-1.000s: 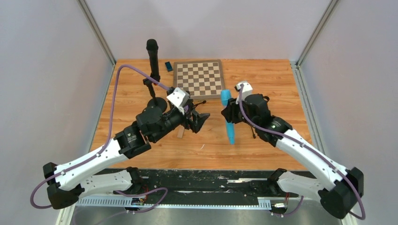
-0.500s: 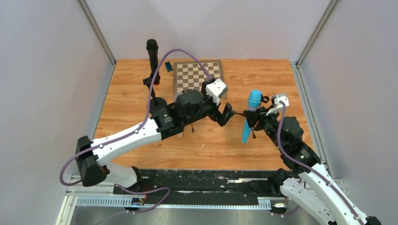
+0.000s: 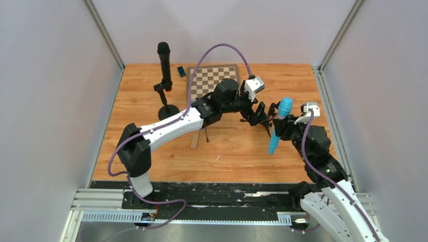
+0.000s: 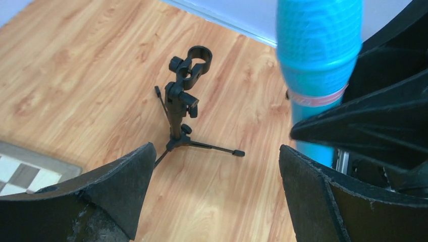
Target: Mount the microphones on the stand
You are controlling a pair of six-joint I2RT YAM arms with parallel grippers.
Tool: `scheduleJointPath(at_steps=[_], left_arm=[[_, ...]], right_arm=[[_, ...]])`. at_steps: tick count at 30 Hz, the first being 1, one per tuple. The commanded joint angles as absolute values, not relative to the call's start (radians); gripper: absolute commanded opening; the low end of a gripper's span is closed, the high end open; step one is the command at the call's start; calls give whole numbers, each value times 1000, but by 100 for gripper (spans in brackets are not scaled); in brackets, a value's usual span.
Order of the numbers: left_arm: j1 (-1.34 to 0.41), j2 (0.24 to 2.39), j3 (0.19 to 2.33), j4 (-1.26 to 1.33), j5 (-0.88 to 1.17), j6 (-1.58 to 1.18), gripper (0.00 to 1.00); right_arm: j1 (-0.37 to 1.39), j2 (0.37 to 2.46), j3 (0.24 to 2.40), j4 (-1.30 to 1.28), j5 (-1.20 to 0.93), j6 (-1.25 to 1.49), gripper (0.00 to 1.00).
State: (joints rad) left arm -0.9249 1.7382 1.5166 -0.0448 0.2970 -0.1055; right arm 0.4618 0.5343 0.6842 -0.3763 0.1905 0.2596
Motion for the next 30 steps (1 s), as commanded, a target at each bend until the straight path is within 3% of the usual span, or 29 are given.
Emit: scheduleJointPath(at_steps=[1, 9, 14, 23, 25, 30], left_arm=[[-878, 1808, 1581, 67, 532, -123, 100], [-845, 2006, 1738, 71, 610, -102, 98], [-847, 2135, 1866, 70, 625, -125, 95], [-851, 2278, 2008, 62, 581, -154, 81], [-852, 2288, 2005, 70, 599, -148, 75], [-858, 2274, 1969, 82, 634, -146, 44]], right_arm=[[361, 539, 704, -397, 134, 275, 0], [177, 586, 690, -401, -72, 311, 0], [171, 594, 706, -400, -70, 305, 0], [171, 593, 723, -403, -75, 297, 0], [171, 592, 725, -402, -75, 297, 0], [171, 591, 728, -401, -81, 296, 0]])
